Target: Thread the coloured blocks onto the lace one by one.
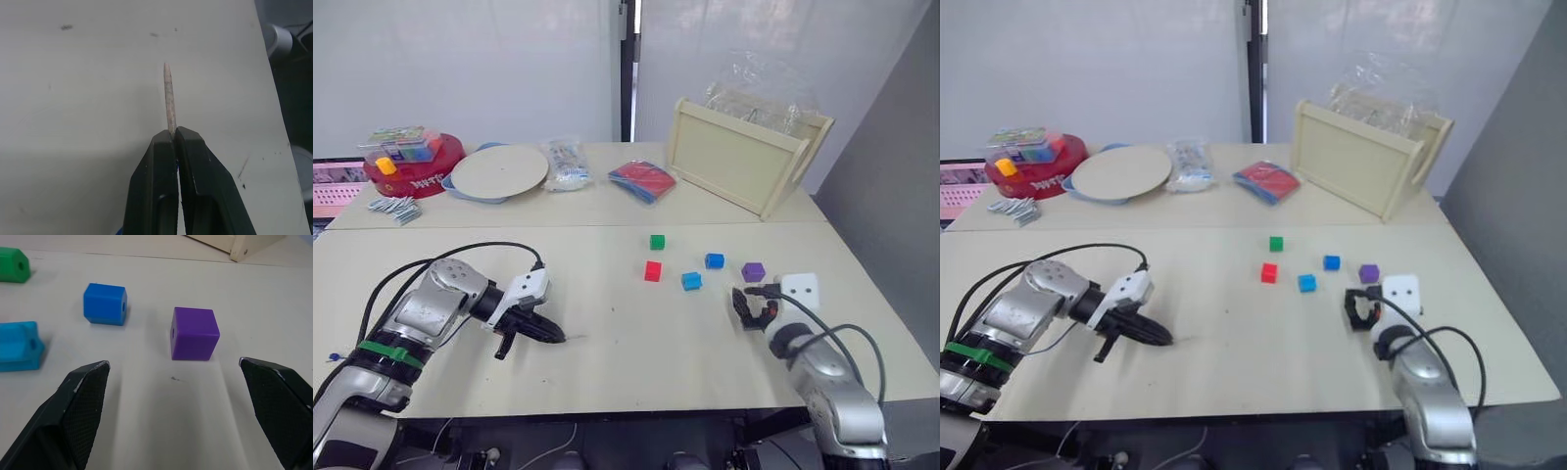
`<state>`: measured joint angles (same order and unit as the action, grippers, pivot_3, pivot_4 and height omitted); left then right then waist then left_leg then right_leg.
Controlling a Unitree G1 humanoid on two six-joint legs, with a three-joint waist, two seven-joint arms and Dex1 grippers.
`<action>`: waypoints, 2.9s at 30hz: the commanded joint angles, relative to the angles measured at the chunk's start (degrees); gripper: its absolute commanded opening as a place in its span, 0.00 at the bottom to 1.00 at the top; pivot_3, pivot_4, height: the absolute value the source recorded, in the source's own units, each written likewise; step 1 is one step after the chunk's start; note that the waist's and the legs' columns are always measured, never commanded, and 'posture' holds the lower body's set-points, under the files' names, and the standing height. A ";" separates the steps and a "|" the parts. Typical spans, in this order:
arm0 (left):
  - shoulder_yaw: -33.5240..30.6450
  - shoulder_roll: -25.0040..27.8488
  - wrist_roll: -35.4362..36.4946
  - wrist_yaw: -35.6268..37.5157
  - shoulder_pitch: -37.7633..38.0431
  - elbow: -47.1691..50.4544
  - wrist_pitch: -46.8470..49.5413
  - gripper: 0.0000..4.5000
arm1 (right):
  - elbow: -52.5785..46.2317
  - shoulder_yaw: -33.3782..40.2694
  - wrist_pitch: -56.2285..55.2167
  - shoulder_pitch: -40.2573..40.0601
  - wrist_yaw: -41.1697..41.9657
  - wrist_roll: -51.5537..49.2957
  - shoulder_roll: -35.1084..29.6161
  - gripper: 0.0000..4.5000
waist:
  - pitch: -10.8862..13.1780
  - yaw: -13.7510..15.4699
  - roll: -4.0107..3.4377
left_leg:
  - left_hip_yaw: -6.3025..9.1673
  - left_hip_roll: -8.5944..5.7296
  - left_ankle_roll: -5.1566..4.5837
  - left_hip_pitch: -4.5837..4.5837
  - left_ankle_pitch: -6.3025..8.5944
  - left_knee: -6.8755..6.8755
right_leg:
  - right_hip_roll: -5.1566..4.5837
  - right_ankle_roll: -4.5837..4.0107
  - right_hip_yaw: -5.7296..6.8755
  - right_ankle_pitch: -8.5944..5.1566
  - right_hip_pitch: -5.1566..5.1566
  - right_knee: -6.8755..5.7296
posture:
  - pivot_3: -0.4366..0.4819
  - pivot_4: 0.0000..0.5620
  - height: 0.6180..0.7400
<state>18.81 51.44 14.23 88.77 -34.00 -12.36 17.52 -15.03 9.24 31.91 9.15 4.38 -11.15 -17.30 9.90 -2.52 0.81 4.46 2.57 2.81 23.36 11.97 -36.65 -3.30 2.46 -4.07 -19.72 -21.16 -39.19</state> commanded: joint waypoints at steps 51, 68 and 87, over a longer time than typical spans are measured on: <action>-5.80 0.70 -1.70 -2.29 4.98 5.00 -0.17 0.00 | -12.79 -26.24 -5.98 -10.52 14.16 -1.03 -1.60 0.26 | 0.08 0.07 -0.01 | 0.03 0.01 0.02 0.10 -0.01 0.07 | 0.00 -0.04 0.04 0.02 -0.09 0.03 | 0.48 0.27 1.00; -6.58 1.12 -2.06 -2.55 6.23 5.37 -0.12 0.00 | -6.23 -18.41 -3.30 3.11 44.80 -13.14 -18.39 0.99 | 0.09 0.00 0.02 | 0.04 0.05 0.01 0.04 -0.01 0.03 | 0.03 -0.04 0.07 0.02 -0.05 -0.01 | 0.48 0.27 1.00; -9.45 4.44 -0.89 -2.82 11.24 13.41 3.21 0.00 | 45.61 -32.68 -42.84 36.06 82.81 3.48 -11.54 0.99 | 0.16 -0.01 0.03 | 0.02 0.06 0.04 0.05 -0.02 -0.03 | 0.01 -0.04 0.09 0.02 -0.07 0.01 | 0.48 0.27 1.00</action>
<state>11.17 54.81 12.23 86.10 -22.83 -0.57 20.23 29.74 -24.29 -8.80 44.20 85.73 -7.70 -29.05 10.06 -2.53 0.84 4.49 2.63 2.84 23.40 11.95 -36.67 -3.29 2.41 -3.98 -19.70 -21.23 -39.19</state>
